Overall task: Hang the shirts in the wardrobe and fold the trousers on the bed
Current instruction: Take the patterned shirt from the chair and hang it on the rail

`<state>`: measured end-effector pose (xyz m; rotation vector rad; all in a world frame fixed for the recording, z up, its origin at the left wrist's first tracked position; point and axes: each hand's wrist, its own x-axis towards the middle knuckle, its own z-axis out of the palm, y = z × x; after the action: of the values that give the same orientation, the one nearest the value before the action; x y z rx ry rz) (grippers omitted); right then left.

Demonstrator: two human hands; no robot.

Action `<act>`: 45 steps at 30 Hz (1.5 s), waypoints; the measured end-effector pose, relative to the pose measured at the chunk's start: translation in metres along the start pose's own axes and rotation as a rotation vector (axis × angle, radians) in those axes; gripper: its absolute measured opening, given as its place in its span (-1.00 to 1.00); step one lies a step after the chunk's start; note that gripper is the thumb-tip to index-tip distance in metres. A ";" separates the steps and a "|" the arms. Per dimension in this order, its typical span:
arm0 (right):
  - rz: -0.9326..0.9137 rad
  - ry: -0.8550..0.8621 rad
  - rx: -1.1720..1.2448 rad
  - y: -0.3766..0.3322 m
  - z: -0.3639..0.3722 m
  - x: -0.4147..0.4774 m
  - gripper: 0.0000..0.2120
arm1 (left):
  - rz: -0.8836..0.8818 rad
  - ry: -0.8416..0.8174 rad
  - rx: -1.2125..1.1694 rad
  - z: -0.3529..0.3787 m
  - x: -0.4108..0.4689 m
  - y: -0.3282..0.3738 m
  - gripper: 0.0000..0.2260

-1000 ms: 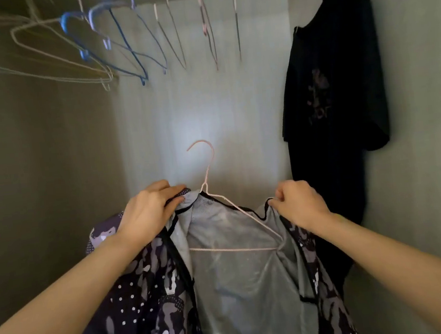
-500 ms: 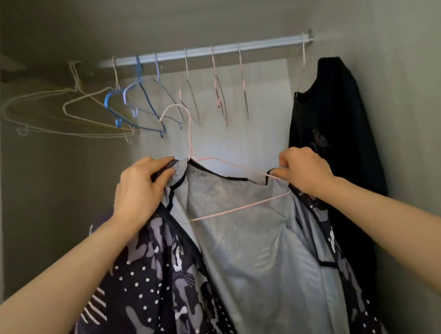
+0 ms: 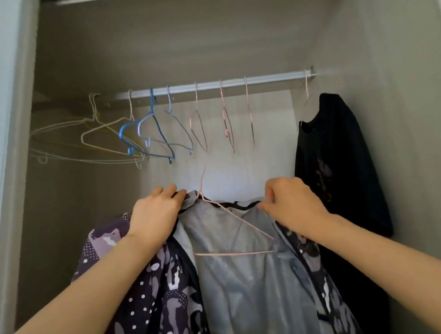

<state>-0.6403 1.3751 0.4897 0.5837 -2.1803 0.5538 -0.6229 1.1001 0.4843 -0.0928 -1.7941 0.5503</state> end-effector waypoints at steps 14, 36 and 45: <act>0.141 -0.275 -0.394 0.052 0.007 0.017 -0.95 | 0.050 0.209 0.082 -0.025 0.014 -0.013 -0.62; 0.273 -0.186 -0.288 0.064 -0.005 0.032 -0.66 | 0.209 0.215 0.153 -0.004 0.015 0.005 -0.67; -0.101 -0.053 0.127 -0.009 0.026 -0.003 -0.87 | -0.143 0.110 -0.010 0.005 0.033 0.015 -0.65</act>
<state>-0.6488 1.3537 0.4739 0.7799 -2.1627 0.6318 -0.6404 1.1231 0.5063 -0.0008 -1.6817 0.4262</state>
